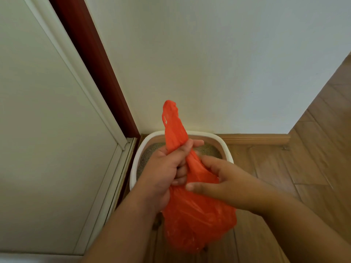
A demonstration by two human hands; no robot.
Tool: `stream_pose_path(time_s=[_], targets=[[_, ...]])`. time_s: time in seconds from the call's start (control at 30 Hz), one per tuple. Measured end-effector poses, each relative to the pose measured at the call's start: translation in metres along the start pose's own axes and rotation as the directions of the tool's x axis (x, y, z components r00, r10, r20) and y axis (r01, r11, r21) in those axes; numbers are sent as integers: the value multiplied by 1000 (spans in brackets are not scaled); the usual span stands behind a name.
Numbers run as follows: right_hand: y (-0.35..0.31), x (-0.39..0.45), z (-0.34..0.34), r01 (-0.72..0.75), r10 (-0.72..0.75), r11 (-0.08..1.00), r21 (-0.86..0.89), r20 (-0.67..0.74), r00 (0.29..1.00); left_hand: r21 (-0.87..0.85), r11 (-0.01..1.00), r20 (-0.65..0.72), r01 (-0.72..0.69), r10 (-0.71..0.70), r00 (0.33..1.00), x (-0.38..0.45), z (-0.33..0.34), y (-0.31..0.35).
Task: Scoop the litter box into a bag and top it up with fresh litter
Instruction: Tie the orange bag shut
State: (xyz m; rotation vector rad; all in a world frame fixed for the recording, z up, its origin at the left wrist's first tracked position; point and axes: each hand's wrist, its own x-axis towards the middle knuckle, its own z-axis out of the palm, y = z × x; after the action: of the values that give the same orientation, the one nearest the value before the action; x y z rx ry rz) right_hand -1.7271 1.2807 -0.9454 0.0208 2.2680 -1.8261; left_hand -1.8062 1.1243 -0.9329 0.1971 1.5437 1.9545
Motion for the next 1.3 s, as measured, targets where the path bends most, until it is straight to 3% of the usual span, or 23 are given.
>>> stream_pose_path(time_s=[0.13,0.3,0.47,0.57,0.73,0.8,0.9,0.97,1.07,1.13,1.23,1.3], targets=[[-3,-1,0,-41,44,996,73,-48,998,62,996,-110,-68,75,991,6,-12,5],[-7,-6,-1,-32,21,922,386,31,999,39,995,-152,-87,92,984,8,-19,7],[-11,5,14,108,23,646,756,-160,987,-310,947,-112,-90,57,992,8,-17,9],[-12,9,7,204,130,524,827,-314,940,-243,958,-115,-151,126,985,6,-17,11],[-15,8,-15,198,234,355,914,-292,927,-58,993,-6,-103,102,995,-10,0,5],[-14,7,-14,157,241,391,907,-266,933,-183,979,55,-94,105,993,-15,10,2],[-11,10,-7,40,269,473,880,-187,945,-360,931,38,-64,84,996,-12,17,-1],[-9,11,-2,23,314,596,802,-260,913,-362,932,10,-30,36,999,-8,14,-3],[-2,14,8,-36,309,864,503,-472,826,-38,995,-41,-89,87,995,-5,8,-10],[5,13,12,-131,266,946,295,-484,833,222,958,58,-184,175,983,-11,10,-12],[0,5,14,-123,143,989,86,-291,946,415,849,280,-328,224,934,-14,12,-14],[-8,-2,13,-99,120,983,156,-134,984,478,807,320,-348,210,924,-11,8,-13]])
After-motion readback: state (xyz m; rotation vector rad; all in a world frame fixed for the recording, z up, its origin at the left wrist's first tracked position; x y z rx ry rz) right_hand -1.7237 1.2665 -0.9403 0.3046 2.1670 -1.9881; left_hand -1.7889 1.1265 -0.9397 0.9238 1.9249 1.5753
